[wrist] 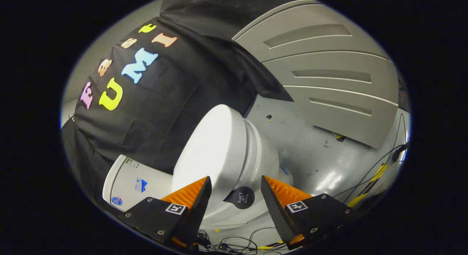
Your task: Open the toilet lid.
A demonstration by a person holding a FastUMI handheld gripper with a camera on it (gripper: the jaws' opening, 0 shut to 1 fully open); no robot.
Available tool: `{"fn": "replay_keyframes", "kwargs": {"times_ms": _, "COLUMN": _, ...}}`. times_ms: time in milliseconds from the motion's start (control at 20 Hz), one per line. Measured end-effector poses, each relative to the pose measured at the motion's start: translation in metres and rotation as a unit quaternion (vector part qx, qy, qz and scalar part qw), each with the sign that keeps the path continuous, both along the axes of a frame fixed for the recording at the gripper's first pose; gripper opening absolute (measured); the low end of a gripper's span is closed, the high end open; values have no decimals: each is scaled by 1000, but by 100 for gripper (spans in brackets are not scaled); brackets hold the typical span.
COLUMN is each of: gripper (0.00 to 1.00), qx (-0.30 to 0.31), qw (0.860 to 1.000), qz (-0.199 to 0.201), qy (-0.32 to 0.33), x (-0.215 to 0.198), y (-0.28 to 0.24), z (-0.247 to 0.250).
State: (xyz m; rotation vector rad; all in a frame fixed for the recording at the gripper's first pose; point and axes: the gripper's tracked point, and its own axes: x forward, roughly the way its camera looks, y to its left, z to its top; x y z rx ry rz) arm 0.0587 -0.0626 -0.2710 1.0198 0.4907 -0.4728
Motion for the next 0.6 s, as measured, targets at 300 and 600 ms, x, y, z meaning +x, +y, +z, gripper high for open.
{"fn": "replay_keyframes", "kwargs": {"times_ms": 300, "gripper": 69, "qx": 48, "qw": 998, "qz": 17, "qy": 22, "x": 3, "y": 16, "z": -22}}
{"fn": "replay_keyframes", "kwargs": {"times_ms": 600, "gripper": 45, "qx": 62, "qw": 997, "qz": 31, "qy": 16, "x": 8, "y": 24, "z": -24}}
